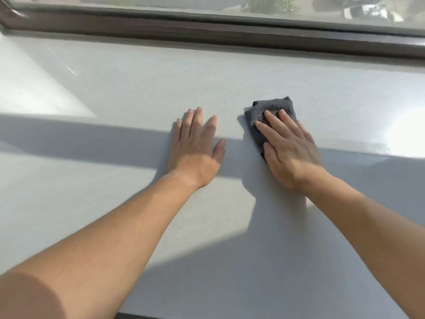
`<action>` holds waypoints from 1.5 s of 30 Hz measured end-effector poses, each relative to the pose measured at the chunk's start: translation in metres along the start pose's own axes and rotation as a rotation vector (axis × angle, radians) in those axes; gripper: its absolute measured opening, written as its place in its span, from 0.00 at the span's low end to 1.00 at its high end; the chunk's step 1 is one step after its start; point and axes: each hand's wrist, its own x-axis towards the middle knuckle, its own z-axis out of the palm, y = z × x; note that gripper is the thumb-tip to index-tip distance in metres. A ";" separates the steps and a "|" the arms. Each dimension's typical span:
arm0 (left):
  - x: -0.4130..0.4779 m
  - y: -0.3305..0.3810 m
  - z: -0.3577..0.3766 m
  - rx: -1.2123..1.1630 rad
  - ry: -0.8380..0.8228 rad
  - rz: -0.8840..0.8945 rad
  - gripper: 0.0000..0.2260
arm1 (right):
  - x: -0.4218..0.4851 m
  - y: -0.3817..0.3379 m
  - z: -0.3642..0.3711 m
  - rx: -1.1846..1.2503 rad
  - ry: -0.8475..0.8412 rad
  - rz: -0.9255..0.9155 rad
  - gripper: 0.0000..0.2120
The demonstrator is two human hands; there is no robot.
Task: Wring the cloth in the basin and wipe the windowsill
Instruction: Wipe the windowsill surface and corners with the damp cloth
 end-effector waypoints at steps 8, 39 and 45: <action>0.024 0.029 0.010 -0.167 0.120 -0.100 0.22 | 0.069 0.024 0.011 0.033 0.052 0.292 0.26; 0.042 0.052 0.040 -0.051 0.076 -0.047 0.30 | 0.129 0.103 -0.001 -0.017 0.049 0.021 0.27; 0.042 0.062 0.046 -0.019 0.074 -0.051 0.31 | 0.111 0.146 -0.010 0.039 0.126 0.434 0.28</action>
